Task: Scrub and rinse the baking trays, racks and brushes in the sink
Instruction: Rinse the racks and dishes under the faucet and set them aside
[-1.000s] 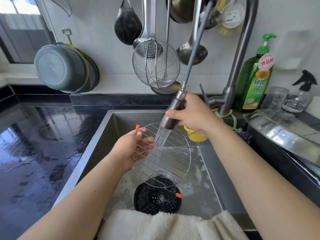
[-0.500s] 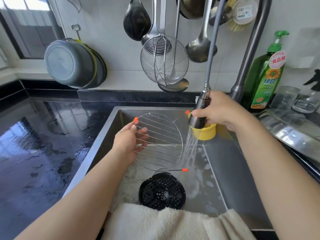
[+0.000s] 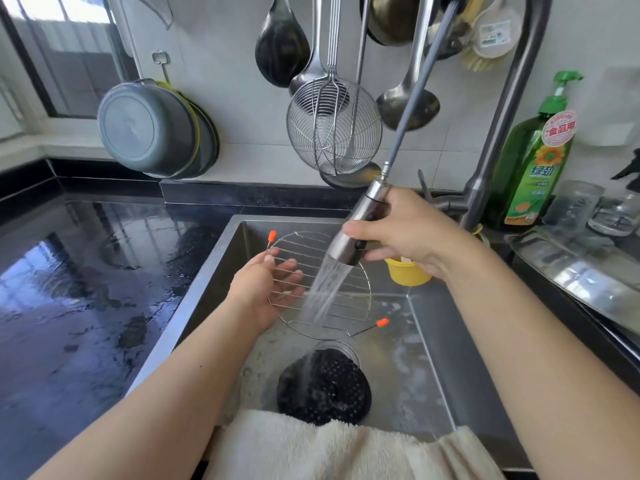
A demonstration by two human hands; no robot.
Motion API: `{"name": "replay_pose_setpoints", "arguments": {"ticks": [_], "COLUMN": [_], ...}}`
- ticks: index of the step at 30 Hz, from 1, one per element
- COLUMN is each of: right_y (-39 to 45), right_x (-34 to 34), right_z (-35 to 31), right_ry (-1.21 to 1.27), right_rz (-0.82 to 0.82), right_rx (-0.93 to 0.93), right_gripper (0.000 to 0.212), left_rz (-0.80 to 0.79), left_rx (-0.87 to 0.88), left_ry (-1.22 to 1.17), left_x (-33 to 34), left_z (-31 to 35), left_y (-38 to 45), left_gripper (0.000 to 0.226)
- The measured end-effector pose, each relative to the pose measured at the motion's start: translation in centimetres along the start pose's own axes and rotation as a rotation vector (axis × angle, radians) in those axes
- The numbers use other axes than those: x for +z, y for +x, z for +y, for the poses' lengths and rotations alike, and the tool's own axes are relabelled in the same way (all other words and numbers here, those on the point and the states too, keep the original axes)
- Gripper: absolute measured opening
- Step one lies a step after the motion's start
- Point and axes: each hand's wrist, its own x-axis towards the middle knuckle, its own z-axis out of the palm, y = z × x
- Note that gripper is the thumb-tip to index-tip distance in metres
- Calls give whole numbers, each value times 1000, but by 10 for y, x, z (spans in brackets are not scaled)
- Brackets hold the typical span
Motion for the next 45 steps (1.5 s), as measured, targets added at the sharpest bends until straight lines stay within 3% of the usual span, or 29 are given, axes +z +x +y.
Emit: {"name": "replay_pose_setpoints", "arguments": {"ticks": [3, 9, 17, 25, 30, 40, 45], "right_y": [5, 11, 16, 22, 17, 16, 9], "right_x": [16, 13, 14, -17, -43, -40, -37], "right_z": [0, 11, 14, 32, 32, 31, 21], "right_ry": [97, 63, 68, -274, -441, -416, -250], "right_rz": [16, 93, 101, 310, 342, 312, 148], "right_rx": [-50, -73, -89, -22, 25, 19, 63], "right_gripper": [29, 28, 28, 33, 37, 36, 28], "left_rz": [-47, -238, -281, -229, -160, -77, -4], "left_rx": [-56, -127, -126, -120, -108, -99, -71], "left_ry": [74, 383, 598, 511, 468, 400, 319], "left_x": [2, 5, 2, 2, -1, -4, -7], "left_z": [0, -6, -11, -8, -5, -1, 3], "left_y": [-4, -14, -13, -14, -13, -12, -8], "left_gripper": [29, 31, 27, 31, 35, 31, 27]}}
